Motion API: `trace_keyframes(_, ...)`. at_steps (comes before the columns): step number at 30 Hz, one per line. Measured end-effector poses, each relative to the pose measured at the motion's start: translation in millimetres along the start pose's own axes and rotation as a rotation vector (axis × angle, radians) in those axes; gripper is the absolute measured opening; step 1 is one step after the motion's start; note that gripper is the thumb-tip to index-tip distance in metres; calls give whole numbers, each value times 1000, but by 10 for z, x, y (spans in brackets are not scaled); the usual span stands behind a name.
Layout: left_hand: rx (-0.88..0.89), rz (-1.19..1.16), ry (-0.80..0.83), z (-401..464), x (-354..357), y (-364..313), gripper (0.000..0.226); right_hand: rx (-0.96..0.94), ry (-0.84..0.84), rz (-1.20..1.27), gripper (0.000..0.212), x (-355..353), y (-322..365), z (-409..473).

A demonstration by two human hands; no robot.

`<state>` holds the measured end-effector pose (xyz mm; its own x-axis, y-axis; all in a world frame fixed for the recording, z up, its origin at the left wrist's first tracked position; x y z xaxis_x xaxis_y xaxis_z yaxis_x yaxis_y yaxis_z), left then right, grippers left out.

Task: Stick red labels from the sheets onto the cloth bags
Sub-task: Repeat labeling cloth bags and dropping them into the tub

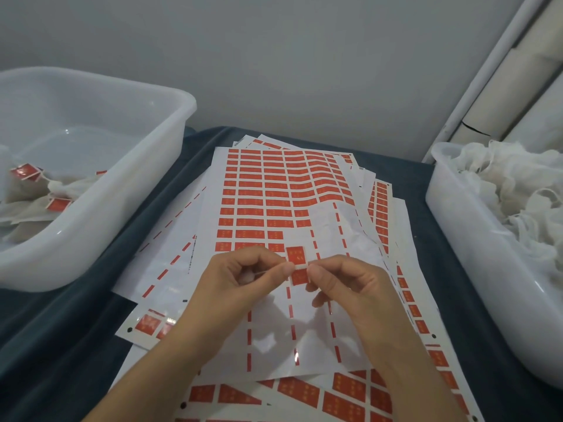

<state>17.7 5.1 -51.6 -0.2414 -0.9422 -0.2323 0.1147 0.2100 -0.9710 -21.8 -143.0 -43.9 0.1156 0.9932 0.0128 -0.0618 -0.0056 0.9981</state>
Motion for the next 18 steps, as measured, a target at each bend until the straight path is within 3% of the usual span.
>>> trace_keyframes(9,22,18,17,3,10,9,14,5,-56,-13,19,-28,-1,-1)
trace_keyframes(18,12,56,-5,6,10,-13,12,-132,-149,-160,16,-20,-32,5)
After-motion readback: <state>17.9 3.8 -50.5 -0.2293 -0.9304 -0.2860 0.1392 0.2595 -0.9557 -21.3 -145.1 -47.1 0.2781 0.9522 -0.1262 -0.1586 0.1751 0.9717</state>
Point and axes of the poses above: each hand's wrist, its own z-axis towards the middle knuckle, its own x-axis out of the palm, y = z × x, the point moved 4 cm from there along z, towards the middle knuckle, and after that the axes turned 12 degrees about z, right-handed, at the moved point
